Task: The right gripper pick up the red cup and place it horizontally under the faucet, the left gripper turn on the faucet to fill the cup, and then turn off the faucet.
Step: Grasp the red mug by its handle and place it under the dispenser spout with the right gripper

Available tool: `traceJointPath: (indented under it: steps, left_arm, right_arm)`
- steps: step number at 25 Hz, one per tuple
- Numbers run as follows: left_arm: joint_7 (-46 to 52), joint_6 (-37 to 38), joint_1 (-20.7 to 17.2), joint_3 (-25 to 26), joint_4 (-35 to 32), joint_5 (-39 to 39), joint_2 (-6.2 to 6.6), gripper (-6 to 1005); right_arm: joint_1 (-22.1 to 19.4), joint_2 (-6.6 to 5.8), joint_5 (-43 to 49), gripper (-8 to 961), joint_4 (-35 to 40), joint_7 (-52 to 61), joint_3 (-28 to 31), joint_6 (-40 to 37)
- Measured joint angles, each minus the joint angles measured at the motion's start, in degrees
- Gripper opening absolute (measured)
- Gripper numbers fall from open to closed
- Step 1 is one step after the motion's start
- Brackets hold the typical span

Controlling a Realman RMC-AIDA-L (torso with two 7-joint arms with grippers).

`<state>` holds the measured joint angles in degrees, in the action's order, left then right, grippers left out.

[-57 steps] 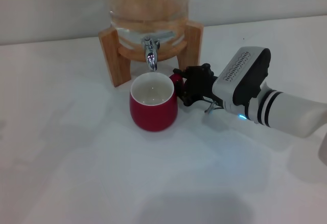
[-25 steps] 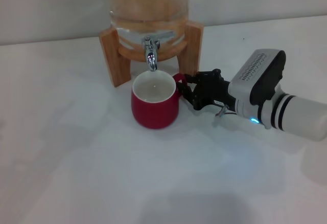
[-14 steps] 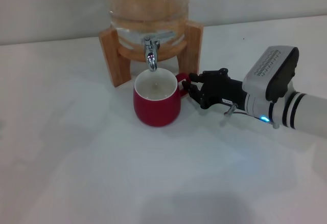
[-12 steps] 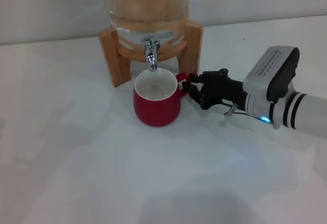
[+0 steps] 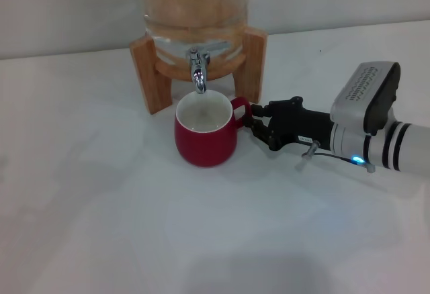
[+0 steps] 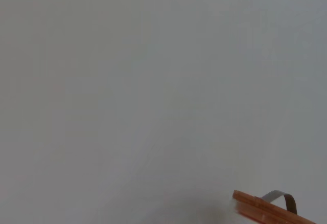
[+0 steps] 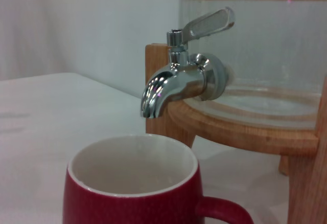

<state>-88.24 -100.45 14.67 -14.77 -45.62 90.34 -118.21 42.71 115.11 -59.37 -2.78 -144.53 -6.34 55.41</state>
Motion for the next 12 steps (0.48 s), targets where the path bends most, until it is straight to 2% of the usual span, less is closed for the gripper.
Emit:
traceJointPath:
  steps: [6, 12]
  left_arm:
    - [0.0, -0.1, -0.3, 0.0, 0.0, 0.0, -0.08, 872]
    - [0.0, -0.4, -0.3, 0.0, 0.0, 0.0, -0.14, 872]
  right_arm:
    - [-0.7, 0.03, 1.5, 227, 1.7, 2.6, -1.5, 3.3]
    - [-1.9, 0.22, 1.8, 230, 6.7, 8.4, -5.1, 7.6]
